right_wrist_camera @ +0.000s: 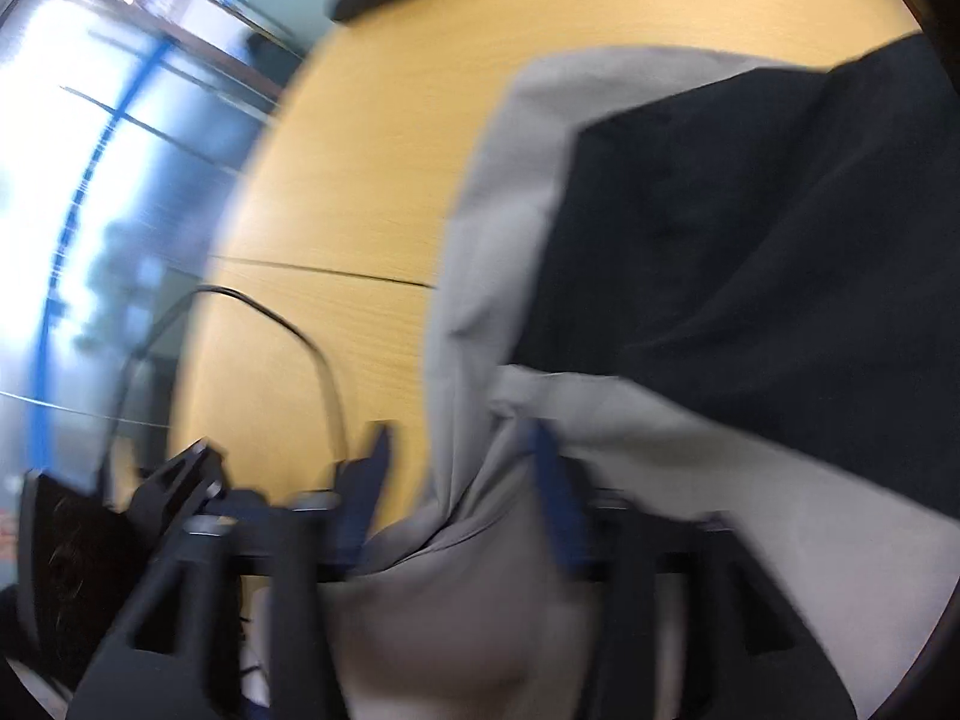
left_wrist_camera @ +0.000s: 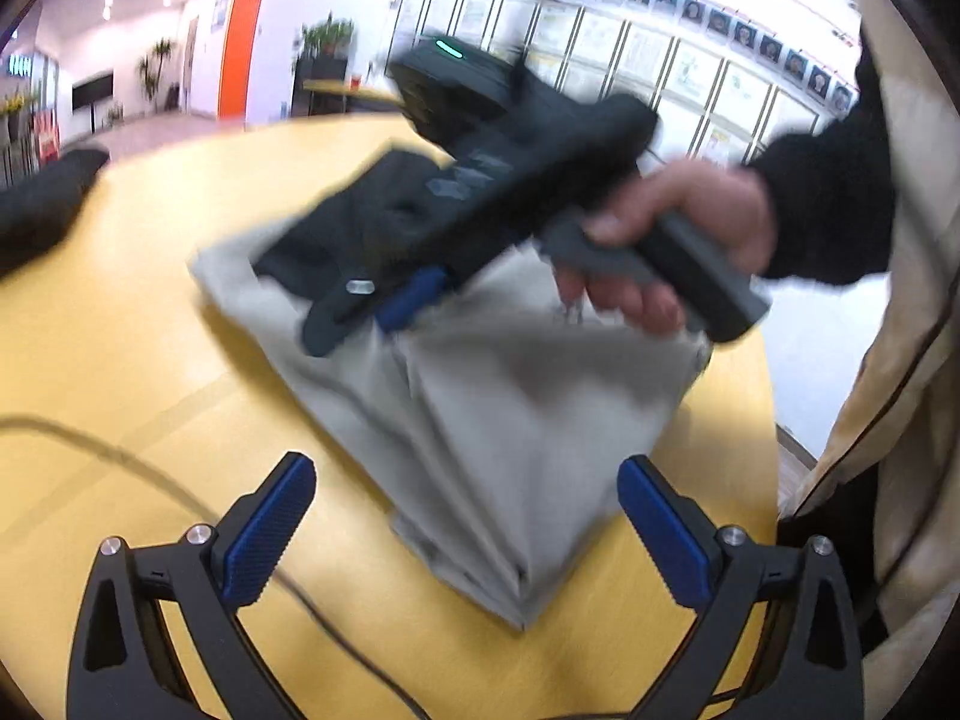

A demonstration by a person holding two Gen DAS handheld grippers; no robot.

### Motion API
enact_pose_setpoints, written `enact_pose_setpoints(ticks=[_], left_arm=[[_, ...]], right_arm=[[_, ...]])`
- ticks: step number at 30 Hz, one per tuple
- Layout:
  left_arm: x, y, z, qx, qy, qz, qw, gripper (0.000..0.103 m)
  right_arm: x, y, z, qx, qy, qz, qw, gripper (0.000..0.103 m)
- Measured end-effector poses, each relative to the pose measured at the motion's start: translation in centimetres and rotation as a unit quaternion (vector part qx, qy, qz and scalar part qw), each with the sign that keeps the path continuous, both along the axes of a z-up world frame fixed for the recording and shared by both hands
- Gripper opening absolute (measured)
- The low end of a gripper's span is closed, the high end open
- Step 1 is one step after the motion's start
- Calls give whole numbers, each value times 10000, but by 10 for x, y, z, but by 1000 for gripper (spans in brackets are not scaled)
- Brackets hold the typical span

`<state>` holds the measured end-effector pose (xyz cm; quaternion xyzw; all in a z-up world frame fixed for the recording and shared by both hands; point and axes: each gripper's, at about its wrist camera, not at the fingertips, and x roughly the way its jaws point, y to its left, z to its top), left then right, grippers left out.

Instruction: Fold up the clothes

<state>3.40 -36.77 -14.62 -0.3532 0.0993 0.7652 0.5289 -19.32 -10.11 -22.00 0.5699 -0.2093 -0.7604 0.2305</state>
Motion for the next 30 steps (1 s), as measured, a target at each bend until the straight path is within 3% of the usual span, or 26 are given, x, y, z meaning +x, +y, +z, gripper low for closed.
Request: enact_pose_setpoints(ticks=[3, 5, 7, 8, 10, 13, 15, 17, 20, 22, 23, 26, 30], left_arm=[[-7, 7, 35, 246, 305, -116, 9992, 103], [-6, 25, 43, 405, 384, -346, 9978, 103], [13, 69, 31, 446, 362, -667, 9961, 103], [20, 86, 20, 325, 299, -817, 9957, 103], [21, 107, -7, -98, 91, -1066, 9942, 103], [26, 114, -41, -558, -139, -1106, 9922, 102], [30, 110, -55, -592, -326, -969, 9930, 102], [33, 108, -60, -556, -363, -753, 9950, 102], [45, 112, -66, -807, -228, -621, 9945, 103], [47, 113, -68, -989, -168, -673, 9927, 103], [47, 114, -68, -1082, -146, -710, 9915, 103], [45, 120, -56, -1271, 92, -698, 9894, 103], [43, 124, -24, -1201, 531, -710, 9888, 102]], right_arm=[[27, 35, 42, -342, 772, -227, 9962, 79], [53, 62, 65, -443, 1149, -313, 9919, 87], [88, 66, 77, -59, 1385, 11, 9903, 87], [108, 91, 75, 311, 1432, 318, 9887, 87], [135, 99, 66, 873, 1258, 942, 9837, 85], [169, 91, 42, 1552, 1226, 1507, 9686, 83], [182, 86, 28, 1985, 1353, 1750, 9548, 83], [187, 88, 23, 1939, 1639, 1732, 9516, 83], [185, 91, 33, 1726, 1676, 1673, 9561, 80], [235, 134, 35, 1357, 1582, 1441, 9674, 72], [239, 157, 47, 1133, 1659, 1245, 9717, 71], [227, 205, 93, 711, 2162, 654, 9716, 77], [190, 230, 103, 846, 2489, 470, 9637, 79]])
